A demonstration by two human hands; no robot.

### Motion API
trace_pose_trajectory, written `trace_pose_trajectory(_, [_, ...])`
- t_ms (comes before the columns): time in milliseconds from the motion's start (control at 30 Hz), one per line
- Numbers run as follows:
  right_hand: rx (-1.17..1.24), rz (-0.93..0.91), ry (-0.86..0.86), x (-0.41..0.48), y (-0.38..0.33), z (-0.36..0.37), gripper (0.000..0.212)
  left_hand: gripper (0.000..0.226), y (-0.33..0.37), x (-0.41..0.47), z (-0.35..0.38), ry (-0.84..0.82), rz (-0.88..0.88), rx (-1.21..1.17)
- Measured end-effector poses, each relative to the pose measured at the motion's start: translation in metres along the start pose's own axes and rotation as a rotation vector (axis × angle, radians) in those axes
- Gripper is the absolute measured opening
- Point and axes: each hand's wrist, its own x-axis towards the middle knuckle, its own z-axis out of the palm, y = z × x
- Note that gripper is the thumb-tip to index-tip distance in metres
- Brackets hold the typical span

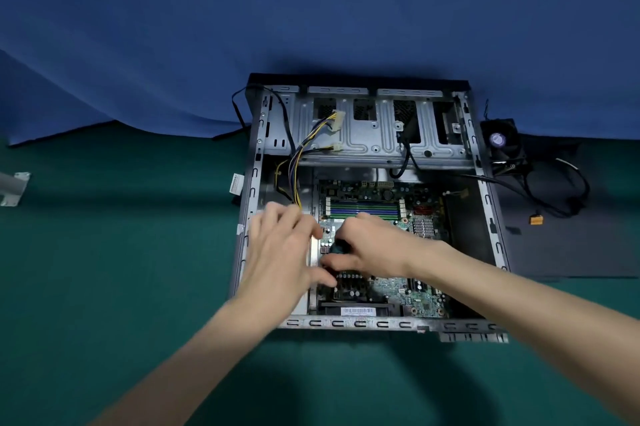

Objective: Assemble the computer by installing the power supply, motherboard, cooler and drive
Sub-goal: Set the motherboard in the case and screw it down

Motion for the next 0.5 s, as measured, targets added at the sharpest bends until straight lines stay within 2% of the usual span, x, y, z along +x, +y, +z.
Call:
trace_pose_trajectory(100, [0.005, -0.022, 0.04, 0.001, -0.008, 0.0, 0.035, 0.075, 0.001, 0.008, 0.013, -0.02, 0.12, 0.017])
trace_pose_trajectory(200, [-0.01, 0.002, 0.06, 0.003, -0.011, -0.001, 0.033, 0.084, 0.003, 0.012, 0.021, 0.015, 0.125, 0.005])
trace_pose_trajectory(367, [-0.024, 0.081, 0.11, 0.0, -0.011, 0.001, 0.04, 0.074, -0.004, 0.015, 0.026, -0.036, 0.126, -0.03])
trace_pose_trajectory(500, [0.089, 0.045, 0.164, -0.005, -0.011, -0.002, 0.03, 0.07, -0.009, 0.016, 0.028, -0.068, 0.128, -0.071])
